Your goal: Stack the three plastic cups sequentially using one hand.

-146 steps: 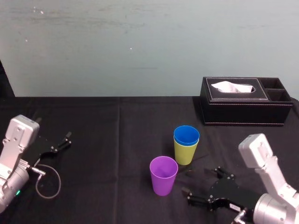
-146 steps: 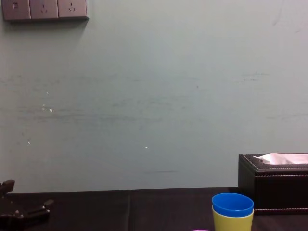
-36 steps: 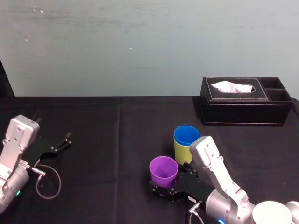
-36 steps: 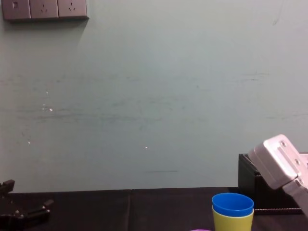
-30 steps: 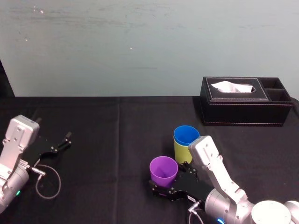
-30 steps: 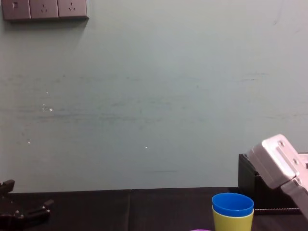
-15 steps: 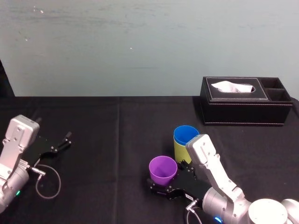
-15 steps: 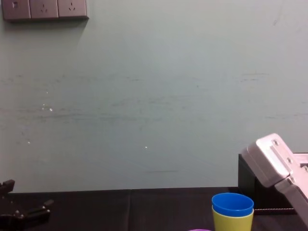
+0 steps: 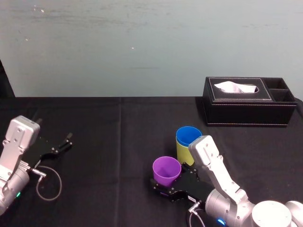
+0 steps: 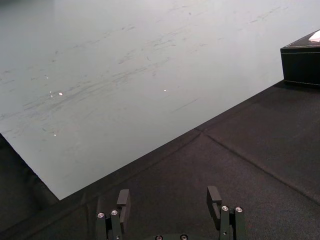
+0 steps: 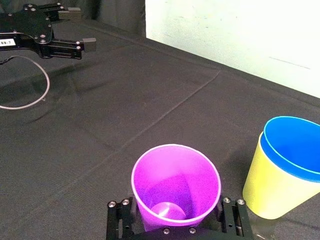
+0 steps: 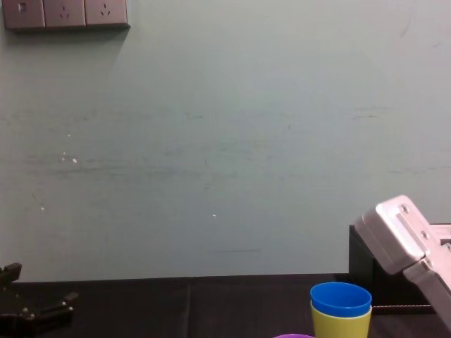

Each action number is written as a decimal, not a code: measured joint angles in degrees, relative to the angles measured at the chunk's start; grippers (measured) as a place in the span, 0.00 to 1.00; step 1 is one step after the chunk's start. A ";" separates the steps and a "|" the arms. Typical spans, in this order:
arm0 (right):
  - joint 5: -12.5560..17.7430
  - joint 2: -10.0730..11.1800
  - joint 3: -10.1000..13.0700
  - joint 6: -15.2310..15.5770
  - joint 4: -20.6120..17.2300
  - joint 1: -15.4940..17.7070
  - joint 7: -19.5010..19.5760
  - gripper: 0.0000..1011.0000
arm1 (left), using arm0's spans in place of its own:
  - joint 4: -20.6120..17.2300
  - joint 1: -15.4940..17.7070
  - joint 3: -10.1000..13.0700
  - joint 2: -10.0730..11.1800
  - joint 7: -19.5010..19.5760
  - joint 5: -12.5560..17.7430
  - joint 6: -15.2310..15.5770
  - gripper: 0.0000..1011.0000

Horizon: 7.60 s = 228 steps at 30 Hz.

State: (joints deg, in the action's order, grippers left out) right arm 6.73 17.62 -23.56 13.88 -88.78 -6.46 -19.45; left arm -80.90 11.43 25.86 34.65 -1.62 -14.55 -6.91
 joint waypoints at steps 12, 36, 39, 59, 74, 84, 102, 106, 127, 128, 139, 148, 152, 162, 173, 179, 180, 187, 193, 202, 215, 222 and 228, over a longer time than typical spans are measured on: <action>0.01 0.22 -0.01 0.03 -0.42 0.12 -0.08 0.73 | 0.00 0.00 0.00 0.00 0.00 0.00 0.00 0.99; 3.18 3.54 4.28 8.71 -10.16 -4.16 -1.42 0.73 | 0.00 0.00 0.00 0.00 0.00 0.00 0.00 0.99; 3.45 3.60 4.66 9.07 -10.30 -5.00 -1.04 0.73 | 0.00 0.00 0.00 0.00 0.00 0.00 0.00 0.99; 3.58 2.96 6.40 8.95 -6.27 -8.25 1.62 0.73 | 0.00 0.00 0.00 0.00 0.00 0.00 0.00 0.99; 2.53 1.56 6.35 6.19 -2.65 -8.77 2.27 0.73 | 0.00 0.00 0.00 0.00 0.00 0.00 0.00 0.99; 1.89 0.72 5.94 5.39 -0.84 -9.26 2.26 0.73 | 0.00 0.00 0.00 0.00 0.00 0.00 0.00 0.99; 1.02 -0.27 5.48 4.97 1.73 -9.91 2.10 0.73 | 0.00 0.00 0.00 0.00 0.00 0.00 0.00 0.99; 0.83 -0.34 5.28 4.93 2.25 -10.05 1.83 0.73 | 0.00 0.00 0.00 0.00 0.00 0.00 0.00 0.99; 0.73 -0.36 5.17 4.93 2.51 -10.07 1.68 0.81 | 0.00 0.00 0.00 0.00 0.00 0.00 0.00 0.99; 0.74 -0.36 5.18 4.93 2.50 -10.07 1.68 0.83 | 0.00 0.00 0.00 0.00 0.00 0.00 0.00 0.99; 0.80 -0.32 5.22 4.97 2.45 -10.03 1.68 0.99 | 0.00 0.00 0.00 0.00 0.00 0.00 0.00 0.99; 0.85 -0.29 5.25 4.68 2.26 -9.94 1.62 0.99 | 0.00 0.00 0.00 0.00 0.00 0.00 0.00 0.99; 0.86 -0.29 5.81 2.96 1.34 -9.30 1.94 0.99 | 0.00 0.00 0.00 0.00 0.00 0.00 0.00 0.99; 0.90 -0.36 9.06 -4.93 -2.10 -4.40 4.94 0.99 | 0.00 0.00 0.00 0.00 0.00 0.00 0.00 0.99; 0.86 -2.11 14.78 -14.00 -4.33 6.14 10.39 0.99 | 0.00 0.00 0.00 0.00 0.00 0.00 0.00 0.99; -0.47 -4.07 17.03 -18.33 -3.41 9.80 13.37 0.99 | 0.00 0.00 0.00 0.00 0.00 0.00 0.00 0.99; -0.71 -4.31 17.18 -18.72 -3.29 10.13 13.64 0.99 | 0.00 0.00 0.00 0.00 0.00 0.00 0.00 0.99; -2.88 -5.83 18.13 -20.18 -2.30 11.70 15.31 0.99 | 0.00 0.00 0.00 0.00 0.00 0.00 0.00 0.99; -4.08 -6.23 18.25 -19.83 -2.09 12.02 15.30 0.99 | 0.00 0.00 0.00 0.00 0.00 0.00 0.00 0.99; -4.00 -6.16 18.18 -19.78 -2.08 11.93 15.28 0.99 | 0.00 0.00 0.00 0.00 0.00 0.00 0.00 0.99; -3.78 -6.09 18.11 -19.70 -2.11 11.85 15.23 0.99 | 0.00 0.00 0.00 0.00 0.00 0.00 0.00 0.99; -3.72 -6.07 18.09 -19.70 -2.11 11.81 15.21 0.99 | 0.00 0.00 0.00 0.00 0.00 0.00 0.00 0.99; -3.68 -6.07 18.09 -19.70 -2.11 11.79 15.18 0.99 | 0.00 0.00 0.00 0.00 0.00 0.00 0.00 0.99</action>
State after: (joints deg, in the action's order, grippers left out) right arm 3.05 11.55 -5.46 -5.82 -90.89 5.33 -4.27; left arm -80.90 11.43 25.86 34.64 -1.62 -14.55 -6.91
